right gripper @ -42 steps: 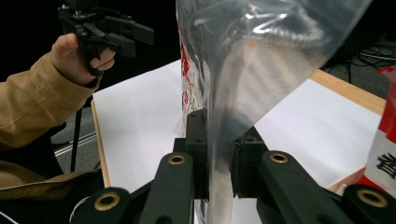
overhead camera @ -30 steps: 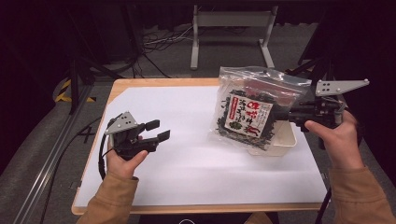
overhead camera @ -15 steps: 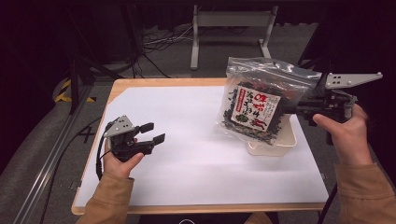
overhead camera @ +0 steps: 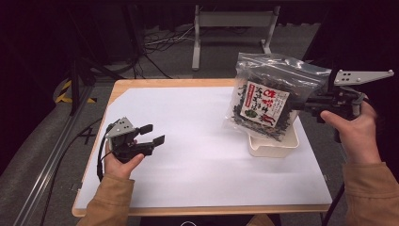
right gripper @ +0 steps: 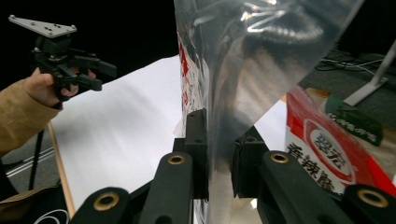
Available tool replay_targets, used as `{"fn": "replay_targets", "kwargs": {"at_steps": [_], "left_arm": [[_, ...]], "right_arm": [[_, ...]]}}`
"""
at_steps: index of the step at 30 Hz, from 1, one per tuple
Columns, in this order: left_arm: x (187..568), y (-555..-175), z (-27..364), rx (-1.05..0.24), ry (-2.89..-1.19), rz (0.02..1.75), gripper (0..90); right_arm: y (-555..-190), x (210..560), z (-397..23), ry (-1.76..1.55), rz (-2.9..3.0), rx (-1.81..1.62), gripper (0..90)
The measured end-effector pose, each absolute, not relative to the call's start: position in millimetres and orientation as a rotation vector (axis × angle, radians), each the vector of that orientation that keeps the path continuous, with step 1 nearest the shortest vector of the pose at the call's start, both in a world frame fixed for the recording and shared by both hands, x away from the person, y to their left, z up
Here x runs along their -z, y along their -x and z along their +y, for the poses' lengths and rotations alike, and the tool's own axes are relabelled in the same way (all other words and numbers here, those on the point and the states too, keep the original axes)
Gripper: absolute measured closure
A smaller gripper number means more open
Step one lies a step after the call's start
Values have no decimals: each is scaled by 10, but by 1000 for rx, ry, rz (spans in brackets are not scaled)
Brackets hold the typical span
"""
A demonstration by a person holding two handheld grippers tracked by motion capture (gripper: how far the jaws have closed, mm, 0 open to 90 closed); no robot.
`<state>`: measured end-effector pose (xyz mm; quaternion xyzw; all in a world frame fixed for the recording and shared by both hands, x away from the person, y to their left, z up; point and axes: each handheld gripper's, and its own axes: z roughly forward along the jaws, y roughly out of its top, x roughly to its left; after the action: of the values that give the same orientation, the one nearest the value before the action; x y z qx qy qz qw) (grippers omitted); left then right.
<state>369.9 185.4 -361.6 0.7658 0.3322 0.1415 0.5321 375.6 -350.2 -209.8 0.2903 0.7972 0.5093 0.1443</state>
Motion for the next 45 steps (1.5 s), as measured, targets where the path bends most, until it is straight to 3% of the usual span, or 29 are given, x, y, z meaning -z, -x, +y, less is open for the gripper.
{"fn": "replay_targets", "kwargs": {"at_steps": [45], "left_arm": [[3660,-3715,1866,-339,-1825,812,302]], "right_arm": [[-3862,2257,-3620,-975,2151,-1218,790]]}}
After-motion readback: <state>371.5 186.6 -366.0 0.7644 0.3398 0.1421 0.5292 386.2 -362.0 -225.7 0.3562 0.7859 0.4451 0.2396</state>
